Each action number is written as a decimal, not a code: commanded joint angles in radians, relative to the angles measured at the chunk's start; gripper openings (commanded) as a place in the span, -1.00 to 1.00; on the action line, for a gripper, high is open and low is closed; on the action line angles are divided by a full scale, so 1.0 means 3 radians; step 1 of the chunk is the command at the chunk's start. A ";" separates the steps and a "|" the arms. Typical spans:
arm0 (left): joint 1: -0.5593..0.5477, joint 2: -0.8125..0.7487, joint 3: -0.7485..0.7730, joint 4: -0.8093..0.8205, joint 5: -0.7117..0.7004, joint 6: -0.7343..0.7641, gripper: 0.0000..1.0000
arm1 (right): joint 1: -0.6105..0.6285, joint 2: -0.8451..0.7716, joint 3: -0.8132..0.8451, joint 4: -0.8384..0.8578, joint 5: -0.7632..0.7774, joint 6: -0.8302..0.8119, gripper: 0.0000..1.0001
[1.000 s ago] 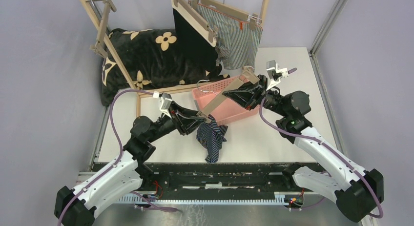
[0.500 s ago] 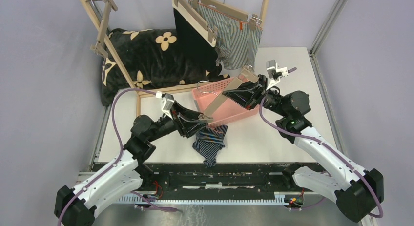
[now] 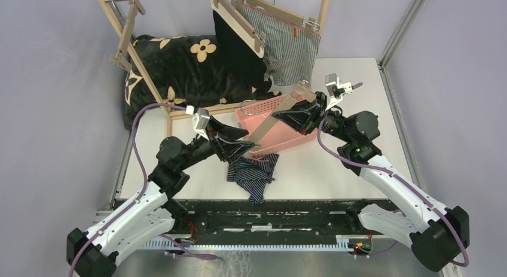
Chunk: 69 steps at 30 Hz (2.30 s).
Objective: Remove the underwear clipped to the hanger
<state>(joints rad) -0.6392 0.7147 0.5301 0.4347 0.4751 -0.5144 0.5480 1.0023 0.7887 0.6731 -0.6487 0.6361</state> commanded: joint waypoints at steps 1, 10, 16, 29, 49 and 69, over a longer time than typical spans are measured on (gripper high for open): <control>-0.0012 0.0070 0.0111 0.0084 0.0066 0.0233 0.37 | 0.0009 0.0005 0.0131 0.0318 -0.0077 0.0145 -0.98; -0.0014 0.0166 0.0148 0.0105 0.0160 0.0242 0.07 | 0.0019 0.0041 0.0122 0.0349 -0.0123 0.0200 -0.98; -0.0012 0.0211 0.0180 0.0098 0.0219 0.0240 0.06 | 0.0028 0.0038 0.0127 0.0353 -0.0156 0.0201 -0.98; -0.0012 0.0118 0.0180 0.0115 0.0253 0.0197 -0.95 | 0.0049 0.0069 0.0107 0.0247 -0.0192 0.0170 -0.98; -0.0012 -0.0178 0.0298 -0.0011 0.0057 0.0010 -0.95 | 0.0062 0.0054 0.0107 -0.0159 -0.0058 -0.0111 0.41; -0.0012 -0.0817 0.1423 -0.3248 -0.3181 0.0397 -0.95 | 0.0821 -0.0019 0.0185 -0.2712 0.1202 -0.1702 0.68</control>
<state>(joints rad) -0.6453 0.4538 0.8875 -0.4301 -0.2901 -0.4416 0.6949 0.9558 0.8009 0.0906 -0.4847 0.2714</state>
